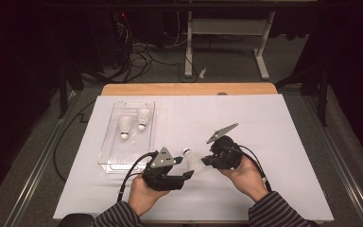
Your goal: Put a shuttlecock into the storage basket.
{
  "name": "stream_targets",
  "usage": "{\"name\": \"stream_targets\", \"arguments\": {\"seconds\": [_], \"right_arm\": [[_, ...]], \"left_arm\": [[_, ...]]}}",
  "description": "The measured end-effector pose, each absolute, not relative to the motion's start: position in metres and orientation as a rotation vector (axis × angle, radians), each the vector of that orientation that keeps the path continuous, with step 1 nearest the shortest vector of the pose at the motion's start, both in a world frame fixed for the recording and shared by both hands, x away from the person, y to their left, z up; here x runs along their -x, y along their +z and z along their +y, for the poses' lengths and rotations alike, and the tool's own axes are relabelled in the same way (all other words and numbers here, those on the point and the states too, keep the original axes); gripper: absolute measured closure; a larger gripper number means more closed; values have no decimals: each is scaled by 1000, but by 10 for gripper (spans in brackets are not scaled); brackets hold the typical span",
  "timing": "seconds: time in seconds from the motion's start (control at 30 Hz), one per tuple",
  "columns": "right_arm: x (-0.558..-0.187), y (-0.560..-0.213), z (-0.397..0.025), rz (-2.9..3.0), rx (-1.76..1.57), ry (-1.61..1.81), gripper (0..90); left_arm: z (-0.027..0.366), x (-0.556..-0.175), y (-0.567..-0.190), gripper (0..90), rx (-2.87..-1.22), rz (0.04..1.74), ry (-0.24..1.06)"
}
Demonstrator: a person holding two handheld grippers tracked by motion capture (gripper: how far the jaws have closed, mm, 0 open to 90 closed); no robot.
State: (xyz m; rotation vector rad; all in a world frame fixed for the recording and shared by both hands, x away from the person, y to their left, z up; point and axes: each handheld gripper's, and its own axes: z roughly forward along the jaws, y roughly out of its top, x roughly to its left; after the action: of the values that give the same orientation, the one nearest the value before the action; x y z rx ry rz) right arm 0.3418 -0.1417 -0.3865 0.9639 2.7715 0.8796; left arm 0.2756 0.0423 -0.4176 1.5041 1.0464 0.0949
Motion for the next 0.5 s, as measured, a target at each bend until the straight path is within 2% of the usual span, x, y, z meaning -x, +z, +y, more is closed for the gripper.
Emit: {"name": "stream_targets", "arguments": {"seconds": [0.5], "right_arm": [[-340,-386,-136,2779,-950,878,900]], "left_arm": [[40,-281,-420,461,-1502,1089,102]]}}
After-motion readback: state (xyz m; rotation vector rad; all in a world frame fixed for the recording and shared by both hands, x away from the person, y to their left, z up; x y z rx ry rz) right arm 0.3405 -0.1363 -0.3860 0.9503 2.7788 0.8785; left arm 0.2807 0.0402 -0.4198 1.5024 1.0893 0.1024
